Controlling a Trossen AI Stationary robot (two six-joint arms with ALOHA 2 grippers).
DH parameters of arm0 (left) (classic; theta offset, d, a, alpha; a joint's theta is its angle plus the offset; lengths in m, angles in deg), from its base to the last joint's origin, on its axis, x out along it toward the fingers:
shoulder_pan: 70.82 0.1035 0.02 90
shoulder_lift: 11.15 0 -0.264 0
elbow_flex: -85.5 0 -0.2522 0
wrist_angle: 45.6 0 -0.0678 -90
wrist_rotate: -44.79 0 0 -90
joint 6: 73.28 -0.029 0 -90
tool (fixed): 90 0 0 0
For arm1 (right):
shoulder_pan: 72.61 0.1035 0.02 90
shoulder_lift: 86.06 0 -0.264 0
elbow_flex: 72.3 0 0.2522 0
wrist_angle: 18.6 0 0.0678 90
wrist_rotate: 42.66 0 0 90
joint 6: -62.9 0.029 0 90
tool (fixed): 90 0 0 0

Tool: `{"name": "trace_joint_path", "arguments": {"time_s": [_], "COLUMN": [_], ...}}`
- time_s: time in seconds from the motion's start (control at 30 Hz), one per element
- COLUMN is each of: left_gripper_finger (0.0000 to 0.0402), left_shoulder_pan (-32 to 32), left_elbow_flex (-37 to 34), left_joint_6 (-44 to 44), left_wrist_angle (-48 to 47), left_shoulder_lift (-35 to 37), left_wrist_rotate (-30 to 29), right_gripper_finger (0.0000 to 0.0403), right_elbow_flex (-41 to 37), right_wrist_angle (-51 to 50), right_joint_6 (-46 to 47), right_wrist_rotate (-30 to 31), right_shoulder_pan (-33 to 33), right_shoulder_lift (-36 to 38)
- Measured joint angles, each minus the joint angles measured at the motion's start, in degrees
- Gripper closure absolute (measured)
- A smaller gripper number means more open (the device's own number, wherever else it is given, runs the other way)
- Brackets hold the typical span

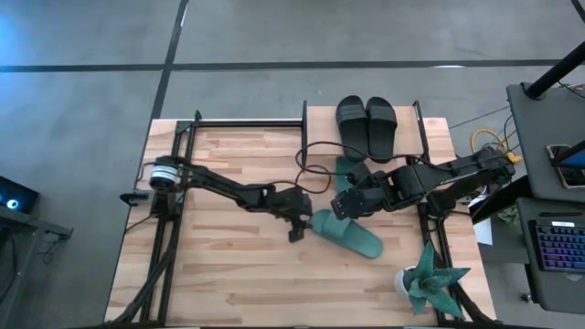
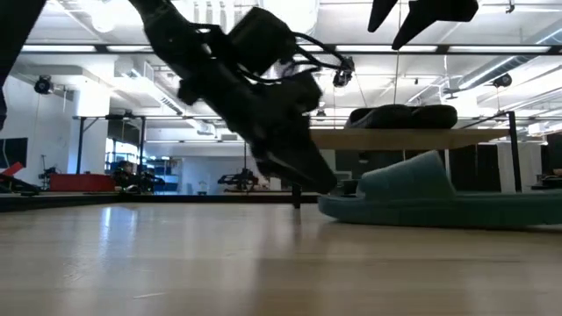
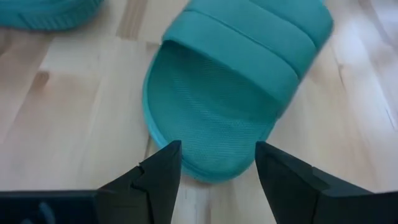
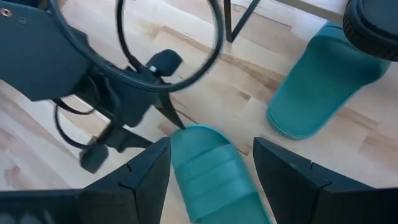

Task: Pick and place slides into the shelf
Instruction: Put the green slipper under the shelf

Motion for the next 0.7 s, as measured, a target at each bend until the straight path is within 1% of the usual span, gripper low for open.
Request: {"name": "trace_joint_path", "arguments": {"time_s": [0.1,0.2,0.33,0.4,0.43,0.5,0.57,0.63,0.7], "left_gripper_finger": [0.0211,0.0211,0.0211,0.0211,0.0211,0.0211,0.0211,0.0211,0.0211], "left_shoulder_pan": [0.0,0.1,0.3,0.3,0.3,0.3,0.3,0.2,0.2], "left_elbow_flex": [2.1,2.5,0.8,-0.3,-1.0,-2.5,-4.5,-6.0,-8.1], "left_joint_6": [0.0,0.0,-0.2,-0.3,-0.2,0.0,0.3,1.8,4.3], "left_wrist_angle": [-0.9,-4.8,-10.6,-13.0,-14.6,-13.6,-14.7,-13.5,-14.3], "left_shoulder_lift": [-1.4,-0.6,3.3,5.7,6.8,8.5,10.3,11.5,12.6], "left_wrist_rotate": [0.0,-0.6,-4.0,-5.5,-5.8,-5.8,-5.9,-5.8,-5.8], "right_gripper_finger": [0.0184,0.0184,0.0184,0.0184,0.0184,0.0184,0.0186,0.0198,0.0218], "right_elbow_flex": [0.0,-0.3,-2.0,-3.4,-4.4,-6.9,-10.2,-13.4,-16.6], "right_wrist_angle": [-0.3,-2.5,-5.3,-5.1,-4.6,-2.5,0.4,3.7,7.1], "right_joint_6": [-0.6,-2.1,-2.4,-2.4,-2.4,-1.5,-0.1,1.1,2.5], "right_wrist_rotate": [-2.2,-4.7,-4.8,-6.4,-8.1,-11.9,-15.0,-16.6,-18.2], "right_shoulder_pan": [0.4,1.8,4.5,5.6,5.9,6.2,6.4,6.5,6.5], "right_shoulder_lift": [0.0,0.0,0.0,0.0,0.0,-0.2,-0.8,-1.2,-1.7]}}
